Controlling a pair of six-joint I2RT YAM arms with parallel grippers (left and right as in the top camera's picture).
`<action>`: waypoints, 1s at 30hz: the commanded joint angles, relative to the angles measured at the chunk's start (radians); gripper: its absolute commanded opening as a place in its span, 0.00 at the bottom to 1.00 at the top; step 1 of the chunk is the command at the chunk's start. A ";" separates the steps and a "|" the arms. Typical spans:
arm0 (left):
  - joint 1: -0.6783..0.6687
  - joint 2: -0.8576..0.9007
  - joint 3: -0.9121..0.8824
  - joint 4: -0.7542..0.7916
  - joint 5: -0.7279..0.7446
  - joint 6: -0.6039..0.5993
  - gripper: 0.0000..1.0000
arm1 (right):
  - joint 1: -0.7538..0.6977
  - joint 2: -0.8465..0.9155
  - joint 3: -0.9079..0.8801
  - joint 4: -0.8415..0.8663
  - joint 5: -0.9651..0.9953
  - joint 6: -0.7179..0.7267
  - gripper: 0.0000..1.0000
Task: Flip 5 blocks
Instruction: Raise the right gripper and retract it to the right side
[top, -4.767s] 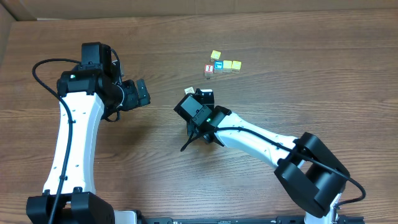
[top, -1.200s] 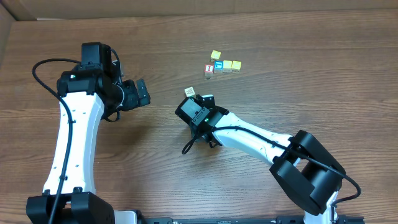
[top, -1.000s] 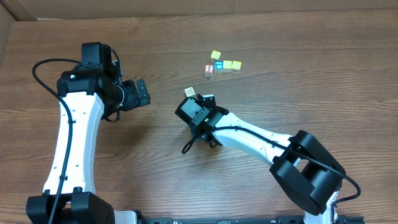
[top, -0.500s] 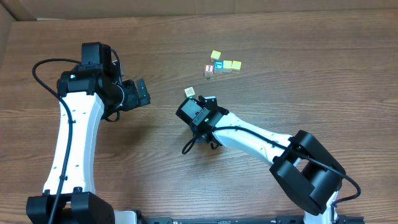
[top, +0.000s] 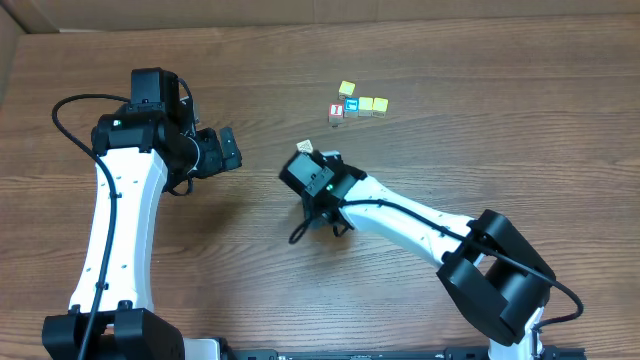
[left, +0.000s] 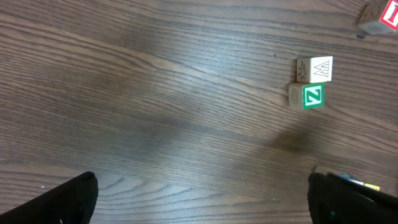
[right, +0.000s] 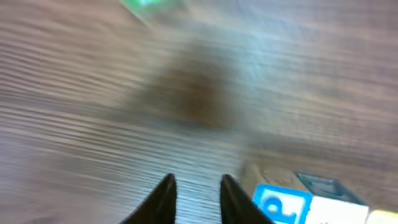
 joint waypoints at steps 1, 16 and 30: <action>-0.006 0.010 0.022 0.004 -0.006 -0.013 1.00 | -0.046 -0.032 0.164 -0.051 -0.008 -0.040 0.34; -0.006 0.010 0.022 0.005 -0.006 -0.013 1.00 | -0.603 -0.032 0.264 -0.285 -0.064 -0.171 0.68; -0.007 0.010 0.022 0.263 0.114 -0.043 1.00 | -1.054 -0.032 0.264 -0.378 -0.064 -0.170 1.00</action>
